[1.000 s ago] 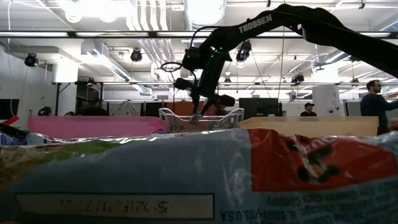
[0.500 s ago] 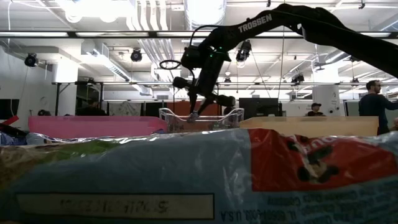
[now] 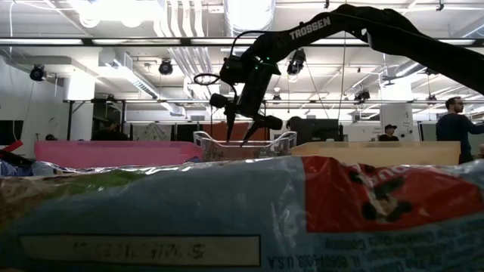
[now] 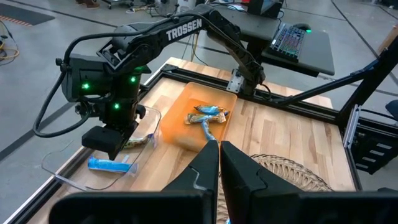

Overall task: Pick and place Granola Bars by type
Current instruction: Put the blue granola bar into the transparent bin

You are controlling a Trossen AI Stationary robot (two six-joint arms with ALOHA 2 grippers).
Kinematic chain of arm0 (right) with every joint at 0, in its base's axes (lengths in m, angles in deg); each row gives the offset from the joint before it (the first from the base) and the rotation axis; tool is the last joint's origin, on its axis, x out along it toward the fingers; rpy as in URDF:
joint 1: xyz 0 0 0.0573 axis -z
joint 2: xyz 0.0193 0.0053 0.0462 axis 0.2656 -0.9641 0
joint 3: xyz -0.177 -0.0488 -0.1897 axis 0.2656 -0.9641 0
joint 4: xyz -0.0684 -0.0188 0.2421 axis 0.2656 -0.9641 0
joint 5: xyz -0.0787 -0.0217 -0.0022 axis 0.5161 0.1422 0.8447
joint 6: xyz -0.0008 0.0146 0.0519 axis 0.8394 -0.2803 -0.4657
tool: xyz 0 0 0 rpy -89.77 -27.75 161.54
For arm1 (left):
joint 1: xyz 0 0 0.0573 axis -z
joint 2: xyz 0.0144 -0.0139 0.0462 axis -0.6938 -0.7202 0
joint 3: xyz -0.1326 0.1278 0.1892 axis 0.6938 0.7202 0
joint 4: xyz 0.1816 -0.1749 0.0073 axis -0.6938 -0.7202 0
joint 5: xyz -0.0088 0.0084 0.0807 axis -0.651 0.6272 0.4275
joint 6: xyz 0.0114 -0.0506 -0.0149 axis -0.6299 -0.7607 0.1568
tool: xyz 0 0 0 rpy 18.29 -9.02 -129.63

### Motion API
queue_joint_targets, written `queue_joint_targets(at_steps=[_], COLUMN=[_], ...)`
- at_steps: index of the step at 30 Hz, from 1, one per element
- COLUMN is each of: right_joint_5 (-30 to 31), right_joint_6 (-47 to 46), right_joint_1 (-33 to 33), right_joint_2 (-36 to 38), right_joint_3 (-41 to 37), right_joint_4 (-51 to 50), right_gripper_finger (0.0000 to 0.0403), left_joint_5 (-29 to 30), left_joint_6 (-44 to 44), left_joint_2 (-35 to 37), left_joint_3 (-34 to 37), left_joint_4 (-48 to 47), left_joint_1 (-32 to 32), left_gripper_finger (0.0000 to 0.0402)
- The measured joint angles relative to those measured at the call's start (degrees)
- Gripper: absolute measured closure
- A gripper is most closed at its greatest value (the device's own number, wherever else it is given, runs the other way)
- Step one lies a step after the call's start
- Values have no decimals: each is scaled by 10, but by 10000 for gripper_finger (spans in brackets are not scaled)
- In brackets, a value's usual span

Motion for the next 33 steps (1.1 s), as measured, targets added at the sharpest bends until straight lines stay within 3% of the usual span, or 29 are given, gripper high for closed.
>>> queue_joint_targets(at_steps=[11,16,25,33], right_joint_5=[-1,-3,-3,2], right_joint_6=[11,13,35,45], right_joint_1=[-3,-6,-8,-8], right_joint_2=[0,0,4,17], right_joint_3=[0,0,0,0], right_joint_4=[0,0,0,2], right_gripper_finger=[243,281,387,392], left_joint_5=[0,0,0,0], left_joint_6=[0,0,-1,-2], left_joint_2=[0,0,0,0], left_joint_3=[0,0,0,0], left_joint_4=[0,0,0,0], left_joint_1=[0,0,0,0], left_gripper_finger=[401,401,401,401])
